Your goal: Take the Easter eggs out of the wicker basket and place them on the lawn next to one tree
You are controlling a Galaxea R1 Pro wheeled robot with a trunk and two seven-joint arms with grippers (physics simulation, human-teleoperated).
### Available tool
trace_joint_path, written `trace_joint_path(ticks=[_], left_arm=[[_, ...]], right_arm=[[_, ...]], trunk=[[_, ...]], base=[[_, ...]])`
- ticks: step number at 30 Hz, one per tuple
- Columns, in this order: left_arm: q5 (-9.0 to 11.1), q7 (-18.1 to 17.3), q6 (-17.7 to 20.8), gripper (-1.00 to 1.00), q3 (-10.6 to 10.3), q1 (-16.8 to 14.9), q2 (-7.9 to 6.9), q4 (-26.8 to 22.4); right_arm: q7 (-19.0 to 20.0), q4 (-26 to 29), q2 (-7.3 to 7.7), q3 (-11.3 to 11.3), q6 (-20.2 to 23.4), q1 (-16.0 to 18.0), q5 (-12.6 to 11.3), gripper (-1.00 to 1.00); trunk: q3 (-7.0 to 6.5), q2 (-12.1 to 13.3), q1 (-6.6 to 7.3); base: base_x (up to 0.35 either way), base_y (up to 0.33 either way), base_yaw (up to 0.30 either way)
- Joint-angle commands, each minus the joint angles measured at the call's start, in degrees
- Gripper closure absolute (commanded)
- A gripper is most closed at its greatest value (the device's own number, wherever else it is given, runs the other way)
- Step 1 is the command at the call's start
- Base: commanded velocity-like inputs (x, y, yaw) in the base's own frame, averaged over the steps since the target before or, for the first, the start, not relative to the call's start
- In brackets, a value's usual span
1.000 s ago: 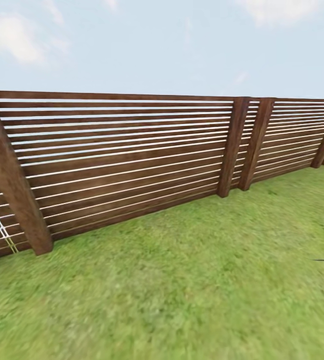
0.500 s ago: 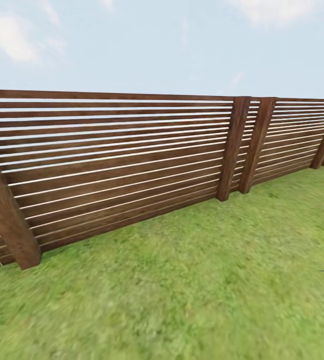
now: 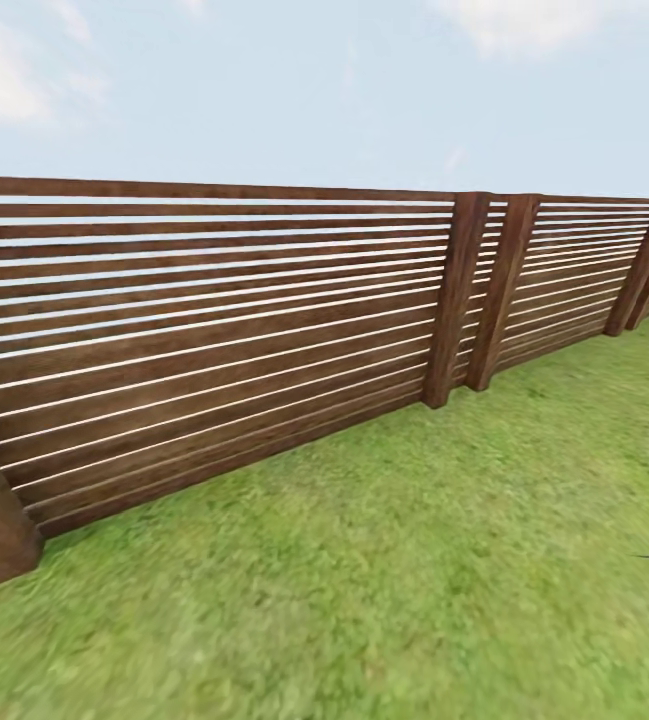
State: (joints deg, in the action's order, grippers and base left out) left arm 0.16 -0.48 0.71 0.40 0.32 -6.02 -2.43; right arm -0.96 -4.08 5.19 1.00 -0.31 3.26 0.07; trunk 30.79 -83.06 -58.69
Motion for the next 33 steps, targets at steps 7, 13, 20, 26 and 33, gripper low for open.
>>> trace_joint_path(ticks=[7,13,20,26,33], left_arm=[[0.02,-0.05,0.08,-1.0,0.04,0.03,-0.04,-0.12],[0.02,-0.05,0.08,-1.0,0.04,0.03,-0.04,-0.12],[0.02,-0.05,0.08,-1.0,0.04,0.03,-0.04,-0.12],[0.02,-0.01,0.08,-1.0,0.04,0.03,-0.04,-0.12],[0.02,-0.03,0.08,-1.0,0.04,0.03,-0.04,-0.12]], right_arm=[[-0.1,-0.13,-0.01,0.12,-0.04,0.08,0.02,-1.0],[-0.1,-0.13,-0.01,0.06,0.03,0.08,0.02,-1.0],[-0.1,-0.13,-0.01,0.05,0.05,0.08,0.02,-1.0],[-0.1,-0.13,-0.01,0.05,0.05,0.08,0.02,-1.0],[-0.1,-0.13,-0.01,0.05,0.05,0.08,0.01,-1.0]], trunk=[[0.05,-0.02,-0.03],[0.05,-0.02,-0.03],[0.05,-0.02,-0.03],[0.05,-0.02,-0.03],[0.05,-0.02,-0.03]], base=[[0.339,0.0,-0.289],[0.339,0.0,-0.285],[0.339,0.0,-0.244],[0.339,0.0,-0.043],[0.339,0.0,-0.002]])
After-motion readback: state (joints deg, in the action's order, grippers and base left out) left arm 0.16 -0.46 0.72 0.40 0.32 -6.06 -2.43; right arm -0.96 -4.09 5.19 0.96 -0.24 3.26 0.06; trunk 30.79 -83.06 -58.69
